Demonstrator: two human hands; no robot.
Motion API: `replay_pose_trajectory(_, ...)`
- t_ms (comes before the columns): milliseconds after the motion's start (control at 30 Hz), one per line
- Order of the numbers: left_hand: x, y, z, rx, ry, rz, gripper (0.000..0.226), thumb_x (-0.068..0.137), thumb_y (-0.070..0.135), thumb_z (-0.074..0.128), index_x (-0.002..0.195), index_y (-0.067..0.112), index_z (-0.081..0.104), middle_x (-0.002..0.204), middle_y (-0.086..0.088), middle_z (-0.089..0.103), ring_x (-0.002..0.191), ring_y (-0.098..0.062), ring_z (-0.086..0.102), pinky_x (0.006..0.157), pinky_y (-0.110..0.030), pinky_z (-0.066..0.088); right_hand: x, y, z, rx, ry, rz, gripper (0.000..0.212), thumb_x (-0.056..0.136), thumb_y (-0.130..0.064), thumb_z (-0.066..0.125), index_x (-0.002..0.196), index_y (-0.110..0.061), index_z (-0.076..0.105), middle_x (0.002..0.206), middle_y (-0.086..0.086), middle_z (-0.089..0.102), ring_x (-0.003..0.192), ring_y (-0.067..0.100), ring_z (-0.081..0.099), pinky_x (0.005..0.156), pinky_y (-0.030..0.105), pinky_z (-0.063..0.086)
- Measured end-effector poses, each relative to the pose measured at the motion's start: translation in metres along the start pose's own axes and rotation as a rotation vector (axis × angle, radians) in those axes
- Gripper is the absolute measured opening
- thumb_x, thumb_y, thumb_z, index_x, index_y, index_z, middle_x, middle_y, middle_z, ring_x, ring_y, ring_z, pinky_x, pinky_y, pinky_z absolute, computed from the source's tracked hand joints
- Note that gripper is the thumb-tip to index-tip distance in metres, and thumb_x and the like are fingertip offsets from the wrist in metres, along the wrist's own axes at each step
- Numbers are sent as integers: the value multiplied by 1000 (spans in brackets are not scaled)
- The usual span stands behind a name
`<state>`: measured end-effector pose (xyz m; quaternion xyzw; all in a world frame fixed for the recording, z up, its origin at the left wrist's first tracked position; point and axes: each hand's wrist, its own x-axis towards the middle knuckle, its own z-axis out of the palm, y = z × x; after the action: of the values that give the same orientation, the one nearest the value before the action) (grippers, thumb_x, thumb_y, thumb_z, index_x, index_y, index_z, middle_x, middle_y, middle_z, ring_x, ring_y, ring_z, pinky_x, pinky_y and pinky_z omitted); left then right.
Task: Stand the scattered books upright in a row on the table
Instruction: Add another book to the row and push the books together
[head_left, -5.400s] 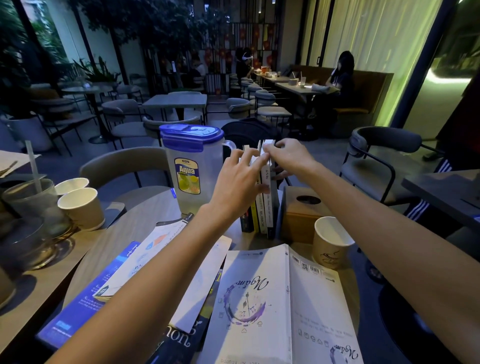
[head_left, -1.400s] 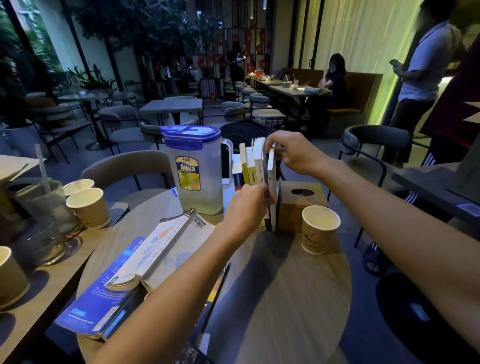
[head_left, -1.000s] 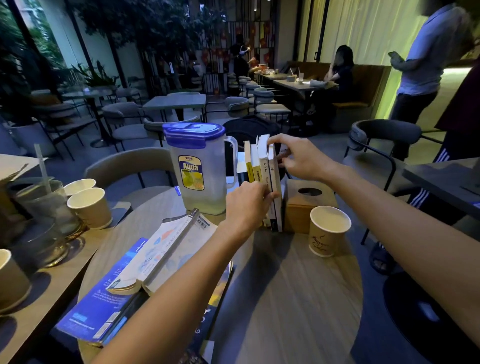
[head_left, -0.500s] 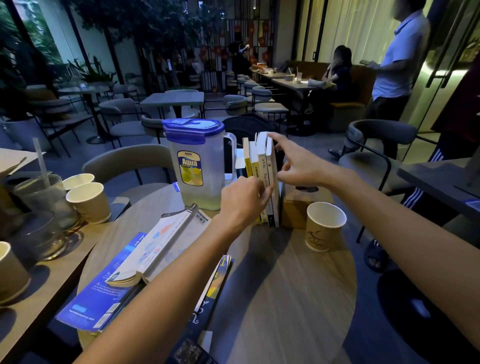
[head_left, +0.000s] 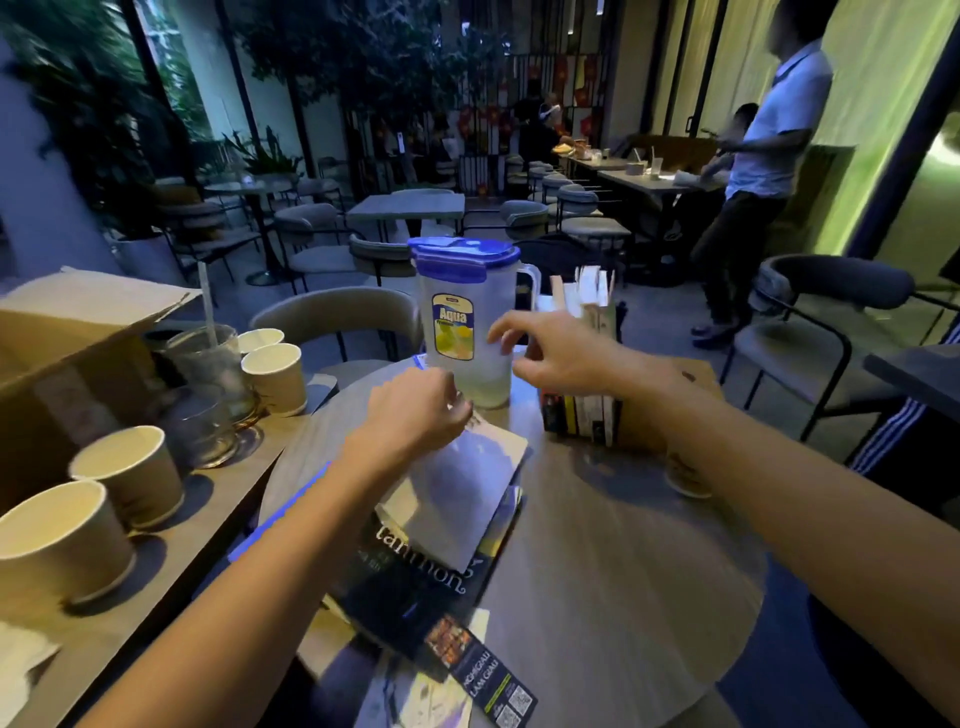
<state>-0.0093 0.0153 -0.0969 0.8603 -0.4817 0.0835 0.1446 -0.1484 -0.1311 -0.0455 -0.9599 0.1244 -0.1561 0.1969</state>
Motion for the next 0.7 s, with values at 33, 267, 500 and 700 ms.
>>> replay_pose_trajectory(33,-5,-9,1,15,-27,-20,37,93,51,50,102,19,66,101,-6,70,100,-30,64,77,-34,49,4,-2,14,-2,-51,4,36,93,-10,59,127,-20,59,112,0,62,86,10,64,77,27,57)
replay_pose_trajectory(267,-25,-39,12,12,-169,-109,49,86,63,57,107,20,67,110,-7,69,102,-29,63,77,-34,47,31,0,92,-123,-196,52,46,94,-7,59,138,-19,54,132,6,59,120,24,56,96,35,49)
replay_pose_trajectory(500,-31,-42,23,9,-60,-124,46,86,60,54,89,17,70,87,-6,69,80,-31,62,59,-29,37,45,4,112,-136,-201,68,45,96,-1,56,138,-17,56,130,7,57,120,26,52,88,28,41)
replay_pose_trajectory(700,-38,-45,13,-41,53,-93,32,88,42,58,82,12,66,75,-4,64,78,-33,61,54,-31,35,45,1,103,-68,-63,45,29,97,2,50,120,-10,63,119,10,55,110,25,54,81,21,39)
